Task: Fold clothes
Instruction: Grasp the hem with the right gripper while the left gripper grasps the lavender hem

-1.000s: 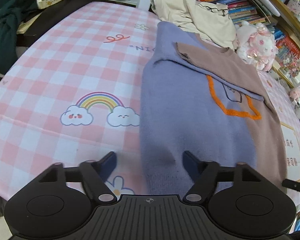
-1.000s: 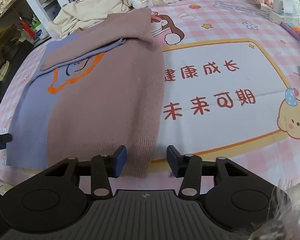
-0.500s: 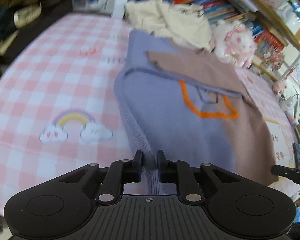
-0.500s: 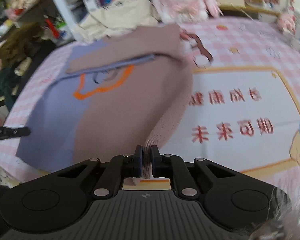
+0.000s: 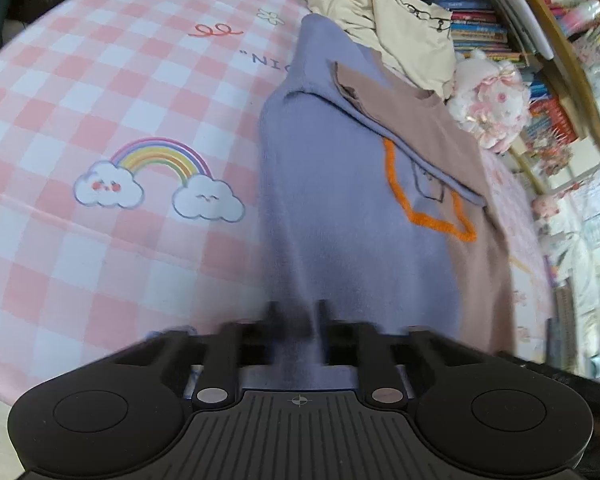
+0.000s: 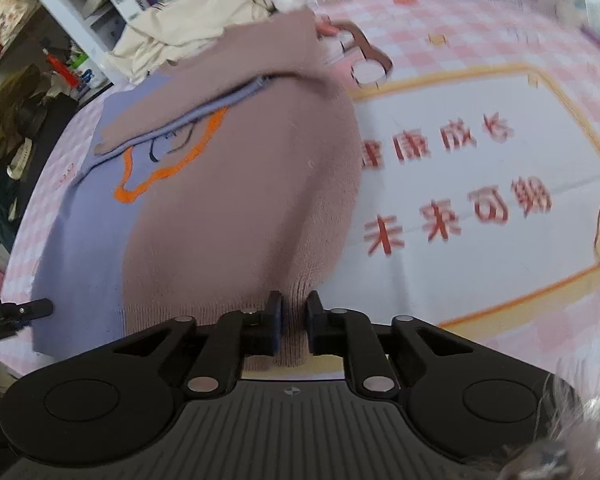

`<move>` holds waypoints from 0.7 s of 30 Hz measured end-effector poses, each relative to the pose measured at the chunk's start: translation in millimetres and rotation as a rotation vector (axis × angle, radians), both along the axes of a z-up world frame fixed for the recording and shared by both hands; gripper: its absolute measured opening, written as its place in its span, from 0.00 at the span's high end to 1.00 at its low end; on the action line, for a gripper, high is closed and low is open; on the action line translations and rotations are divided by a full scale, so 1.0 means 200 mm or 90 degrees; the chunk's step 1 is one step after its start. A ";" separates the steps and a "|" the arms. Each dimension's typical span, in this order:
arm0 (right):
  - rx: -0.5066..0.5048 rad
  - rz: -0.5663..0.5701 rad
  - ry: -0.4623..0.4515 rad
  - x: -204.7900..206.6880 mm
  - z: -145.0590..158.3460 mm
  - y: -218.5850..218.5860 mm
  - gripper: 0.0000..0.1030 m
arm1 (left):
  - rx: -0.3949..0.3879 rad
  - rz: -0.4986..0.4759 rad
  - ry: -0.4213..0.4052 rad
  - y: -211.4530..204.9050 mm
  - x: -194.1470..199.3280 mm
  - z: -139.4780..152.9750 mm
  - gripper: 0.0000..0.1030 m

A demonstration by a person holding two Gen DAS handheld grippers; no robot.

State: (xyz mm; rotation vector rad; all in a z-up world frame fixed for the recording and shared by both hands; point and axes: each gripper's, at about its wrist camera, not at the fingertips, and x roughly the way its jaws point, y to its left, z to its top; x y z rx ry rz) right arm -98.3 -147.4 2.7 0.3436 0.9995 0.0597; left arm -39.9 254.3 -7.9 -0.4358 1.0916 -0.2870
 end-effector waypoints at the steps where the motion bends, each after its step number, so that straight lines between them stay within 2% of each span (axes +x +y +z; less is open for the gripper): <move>1: -0.012 0.007 -0.019 -0.01 0.02 0.02 0.90 | 0.013 -0.008 -0.027 -0.02 -0.01 0.04 0.96; 3: -0.012 0.030 -0.068 -0.04 0.09 0.03 0.90 | 0.045 -0.038 -0.091 -0.07 -0.03 0.13 0.96; 5: -0.010 0.048 -0.108 -0.06 0.14 0.04 0.90 | 0.055 -0.054 -0.107 -0.09 -0.03 0.15 0.95; 7: 0.005 0.030 -0.078 -0.04 0.12 0.01 0.90 | 0.048 -0.047 -0.087 -0.07 0.00 0.12 0.95; 10: 0.019 -0.010 -0.018 -0.02 0.04 -0.04 0.90 | 0.011 -0.029 -0.036 -0.01 0.02 0.05 0.95; 16: 0.027 -0.010 0.006 -0.02 -0.01 -0.05 0.89 | -0.026 -0.019 0.007 0.03 0.01 -0.02 0.95; 19: 0.031 -0.016 0.017 -0.02 -0.03 -0.05 0.88 | -0.034 -0.016 0.015 0.05 0.01 -0.03 0.90; 21: 0.038 -0.021 0.024 -0.02 -0.04 -0.06 0.87 | -0.040 -0.016 0.030 0.05 0.01 -0.05 0.81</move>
